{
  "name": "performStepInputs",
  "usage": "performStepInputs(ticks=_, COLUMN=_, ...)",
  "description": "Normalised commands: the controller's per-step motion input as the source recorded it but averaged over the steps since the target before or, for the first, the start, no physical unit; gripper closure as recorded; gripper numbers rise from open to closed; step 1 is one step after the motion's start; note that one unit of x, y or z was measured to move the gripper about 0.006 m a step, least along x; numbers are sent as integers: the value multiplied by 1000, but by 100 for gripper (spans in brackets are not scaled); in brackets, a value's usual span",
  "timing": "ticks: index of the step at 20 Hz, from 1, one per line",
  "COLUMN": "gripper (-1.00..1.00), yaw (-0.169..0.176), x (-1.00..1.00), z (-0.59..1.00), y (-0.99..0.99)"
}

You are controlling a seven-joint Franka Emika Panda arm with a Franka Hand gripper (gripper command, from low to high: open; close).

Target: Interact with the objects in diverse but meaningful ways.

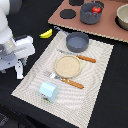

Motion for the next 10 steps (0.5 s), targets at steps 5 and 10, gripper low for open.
performStepInputs(ticks=5, gripper=-100, yaw=-45, x=141, z=-299, y=-87)
performStepInputs(ticks=10, gripper=100, yaw=-30, x=55, z=-193, y=-134)
